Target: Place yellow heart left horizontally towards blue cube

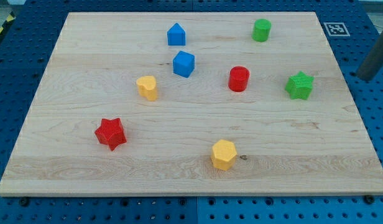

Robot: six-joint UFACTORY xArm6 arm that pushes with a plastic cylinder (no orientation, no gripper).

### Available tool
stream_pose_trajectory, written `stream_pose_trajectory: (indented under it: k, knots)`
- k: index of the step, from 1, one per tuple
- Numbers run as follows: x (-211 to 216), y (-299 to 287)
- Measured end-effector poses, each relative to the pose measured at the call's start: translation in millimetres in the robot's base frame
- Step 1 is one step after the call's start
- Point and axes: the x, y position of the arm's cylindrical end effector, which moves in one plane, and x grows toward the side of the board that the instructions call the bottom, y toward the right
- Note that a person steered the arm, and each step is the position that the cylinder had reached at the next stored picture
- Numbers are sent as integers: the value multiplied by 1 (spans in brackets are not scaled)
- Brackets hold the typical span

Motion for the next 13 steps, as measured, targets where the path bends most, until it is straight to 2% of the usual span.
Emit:
stream_pose_trajectory:
  k: [1,4,6,7,9,12,13]
  knots:
    - [2,0]
    - [67,0]
    - [81,-2]
    - [107,-8]
    - [111,-20]
    - [117,-77]
    - [117,-79]
